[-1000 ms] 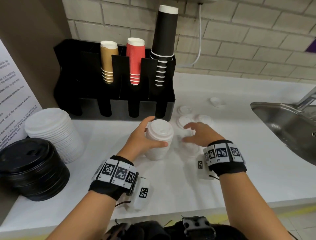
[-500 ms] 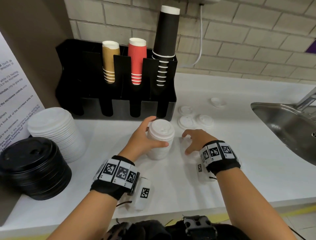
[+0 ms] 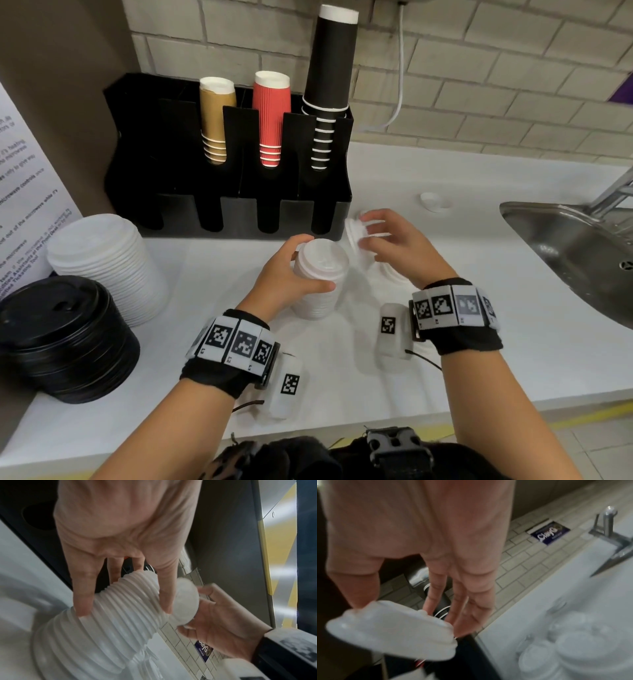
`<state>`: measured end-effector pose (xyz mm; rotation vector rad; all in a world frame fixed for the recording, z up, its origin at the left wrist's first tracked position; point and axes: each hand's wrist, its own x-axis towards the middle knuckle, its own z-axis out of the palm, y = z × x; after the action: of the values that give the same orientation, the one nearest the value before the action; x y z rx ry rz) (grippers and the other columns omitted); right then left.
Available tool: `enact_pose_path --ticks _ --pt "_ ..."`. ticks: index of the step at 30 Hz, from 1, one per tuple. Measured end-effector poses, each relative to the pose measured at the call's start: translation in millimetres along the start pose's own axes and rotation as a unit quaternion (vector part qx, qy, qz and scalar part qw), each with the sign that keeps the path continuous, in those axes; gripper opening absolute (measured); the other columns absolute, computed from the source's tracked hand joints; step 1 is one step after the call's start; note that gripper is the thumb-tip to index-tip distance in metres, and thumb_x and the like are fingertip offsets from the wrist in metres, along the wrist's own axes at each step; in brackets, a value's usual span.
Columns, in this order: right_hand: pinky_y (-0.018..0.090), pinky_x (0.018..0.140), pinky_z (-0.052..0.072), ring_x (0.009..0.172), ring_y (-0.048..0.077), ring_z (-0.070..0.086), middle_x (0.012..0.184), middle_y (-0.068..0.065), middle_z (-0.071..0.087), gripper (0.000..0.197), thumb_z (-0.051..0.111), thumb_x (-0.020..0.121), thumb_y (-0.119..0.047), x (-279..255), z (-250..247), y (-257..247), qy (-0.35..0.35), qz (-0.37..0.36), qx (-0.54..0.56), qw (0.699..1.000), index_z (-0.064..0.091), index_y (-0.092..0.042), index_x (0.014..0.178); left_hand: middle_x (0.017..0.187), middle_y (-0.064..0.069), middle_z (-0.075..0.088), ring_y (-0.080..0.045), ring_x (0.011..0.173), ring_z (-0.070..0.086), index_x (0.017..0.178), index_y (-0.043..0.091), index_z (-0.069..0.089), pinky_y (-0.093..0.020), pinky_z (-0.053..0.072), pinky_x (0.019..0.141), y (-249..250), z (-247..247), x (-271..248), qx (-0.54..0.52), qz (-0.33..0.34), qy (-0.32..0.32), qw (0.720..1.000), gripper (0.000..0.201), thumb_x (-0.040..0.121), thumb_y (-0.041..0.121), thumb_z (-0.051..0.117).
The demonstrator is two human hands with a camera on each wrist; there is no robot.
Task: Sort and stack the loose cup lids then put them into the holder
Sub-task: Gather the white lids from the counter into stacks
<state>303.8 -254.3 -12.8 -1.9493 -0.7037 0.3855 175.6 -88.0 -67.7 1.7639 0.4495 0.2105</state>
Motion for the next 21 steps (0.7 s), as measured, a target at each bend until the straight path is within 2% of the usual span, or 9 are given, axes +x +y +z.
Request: enact_pose_path --ticks 2,4,6,10,13,15,18,21 --pt "0.012 0.070 0.048 0.087 -0.001 0.062 0.099 -0.017 0.062 0.030 0.073 0.079 -0.025 -4.7 13.5 -4.9 -0.008 -0.035 0.007 0.999 0.064 -0.036 0.106 0.112 0.019 0.053 -0.023 0.115 0.054 0.123 0.041 0.048 -0.048 0.051 0.095 0.2 0.2 0.1 -0.004 -0.001 0.001 1.000 0.071 0.069 0.018 0.088" --pt "0.012 0.074 0.047 0.090 -0.003 0.061 0.100 -0.020 0.064 0.030 0.074 0.080 -0.022 -6.3 26.0 -5.9 -0.010 -0.067 -0.026 0.997 0.065 -0.033 0.107 0.112 0.016 0.055 -0.022 0.113 0.055 0.122 0.042 0.049 -0.047 0.052 0.093 0.8 0.0 0.2 -0.007 -0.001 0.002 1.000 0.071 0.068 0.017 0.089" --pt "0.014 0.075 0.046 0.095 0.000 0.059 0.106 -0.016 0.065 0.035 0.077 0.077 -0.023 -6.5 35.3 -5.6 -0.009 -0.088 -0.064 0.994 0.066 -0.027 0.109 0.113 0.014 0.057 -0.022 0.113 0.056 0.123 0.039 0.050 -0.045 0.053 0.090 1.2 -0.1 0.1 -0.011 -0.001 0.004 1.000 0.072 0.067 0.017 0.089" --pt "0.014 0.077 0.044 0.099 0.007 0.056 0.111 -0.006 0.063 0.045 0.083 0.070 -0.026 -7.3 44.4 -7.1 -0.004 -0.133 -0.137 0.982 0.065 -0.025 0.111 0.118 0.006 0.059 -0.024 0.113 0.056 0.124 0.035 0.052 -0.037 0.051 0.082 0.4 0.0 0.1 -0.023 0.000 0.005 1.000 0.073 0.065 0.015 0.089" --pt "0.024 0.084 0.047 0.103 0.013 0.055 0.112 -0.003 0.062 0.047 0.083 0.068 -0.027 -7.0 46.9 -11.8 -0.004 -0.143 -0.172 0.975 0.066 -0.023 0.112 0.115 0.009 0.059 -0.022 0.111 0.056 0.124 0.036 0.051 -0.037 0.052 0.081 0.5 0.7 0.2 -0.023 -0.001 0.009 1.000 0.074 0.065 0.014 0.090" --pt "0.027 0.088 0.046 0.105 0.014 0.054 0.113 -0.002 0.062 0.047 0.083 0.069 -0.028 -5.3 47.6 -15.6 -0.009 -0.143 -0.196 0.970 0.067 -0.023 0.112 0.112 0.012 0.057 -0.021 0.110 0.055 0.125 0.036 0.050 -0.041 0.054 0.085 0.8 1.2 0.1 -0.018 -0.002 0.013 1.000 0.075 0.065 0.014 0.090" --pt "0.026 0.090 0.045 0.105 0.014 0.055 0.113 -0.001 0.062 0.045 0.082 0.069 -0.027 -2.5 47.8 -19.2 -0.022 -0.132 -0.206 0.969 0.067 -0.024 0.111 0.114 0.012 0.057 -0.022 0.111 0.055 0.126 0.035 0.050 -0.046 0.054 0.090 0.1 1.1 0.1 -0.016 -0.005 0.016 1.000 0.077 0.064 0.015 0.090" --pt "0.019 0.087 0.043 0.104 0.012 0.056 0.113 -0.001 0.062 0.044 0.081 0.070 -0.024 -0.2 47.9 -18.2 -0.034 -0.118 -0.198 0.972 0.068 -0.022 0.112 0.117 0.009 0.057 -0.022 0.111 0.056 0.125 0.035 0.050 -0.047 0.054 0.090 -1.5 0.9 0.0 -0.015 -0.008 0.016 1.000 0.077 0.063 0.015 0.091"
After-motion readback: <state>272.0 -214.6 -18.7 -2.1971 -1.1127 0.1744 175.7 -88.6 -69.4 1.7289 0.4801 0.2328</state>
